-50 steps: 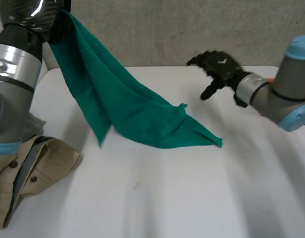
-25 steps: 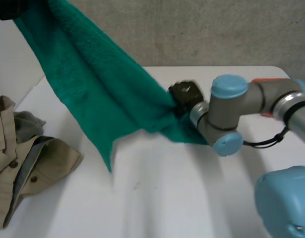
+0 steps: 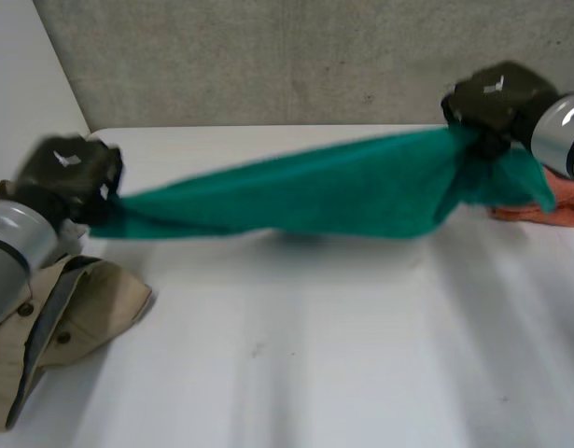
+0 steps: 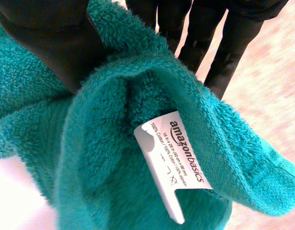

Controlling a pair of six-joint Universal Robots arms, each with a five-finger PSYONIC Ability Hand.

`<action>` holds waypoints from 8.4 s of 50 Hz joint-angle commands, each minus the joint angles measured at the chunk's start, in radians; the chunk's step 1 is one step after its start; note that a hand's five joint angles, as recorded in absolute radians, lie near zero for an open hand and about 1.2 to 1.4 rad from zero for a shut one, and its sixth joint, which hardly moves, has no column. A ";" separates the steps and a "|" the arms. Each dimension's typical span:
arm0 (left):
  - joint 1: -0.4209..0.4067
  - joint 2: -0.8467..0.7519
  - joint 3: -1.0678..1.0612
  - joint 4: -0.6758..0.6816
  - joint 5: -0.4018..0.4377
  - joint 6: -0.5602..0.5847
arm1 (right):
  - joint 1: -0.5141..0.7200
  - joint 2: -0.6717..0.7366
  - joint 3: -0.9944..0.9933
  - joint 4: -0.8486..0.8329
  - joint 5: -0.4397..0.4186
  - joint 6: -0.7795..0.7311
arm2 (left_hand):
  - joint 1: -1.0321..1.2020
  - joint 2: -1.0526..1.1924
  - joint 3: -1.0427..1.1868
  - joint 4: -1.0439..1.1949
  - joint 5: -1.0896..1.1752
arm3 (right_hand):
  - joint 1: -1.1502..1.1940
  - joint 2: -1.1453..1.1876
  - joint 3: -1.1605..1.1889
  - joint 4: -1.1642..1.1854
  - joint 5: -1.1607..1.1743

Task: Fold the laundry.

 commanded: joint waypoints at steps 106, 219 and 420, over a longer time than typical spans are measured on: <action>-0.101 -0.115 -0.093 0.405 -0.104 -0.023 | -0.128 0.172 0.436 -0.314 -0.017 0.233 | 0.240 0.199 0.203 0.194 0.245 | -0.495 -0.568 -0.579 -0.590 -0.525; -0.106 -0.291 0.538 -0.071 -0.142 0.218 | -0.031 0.158 -0.153 -0.277 0.196 0.014 | 0.240 0.199 0.203 0.194 0.245 | 0.296 0.223 0.211 0.200 0.265; -0.159 -0.068 -0.107 0.244 -0.141 -0.117 | 0.411 0.111 0.485 -0.710 0.078 0.367 | -0.981 -1.023 -1.019 -1.028 -0.977 | -0.926 -0.999 -1.011 -1.022 -0.957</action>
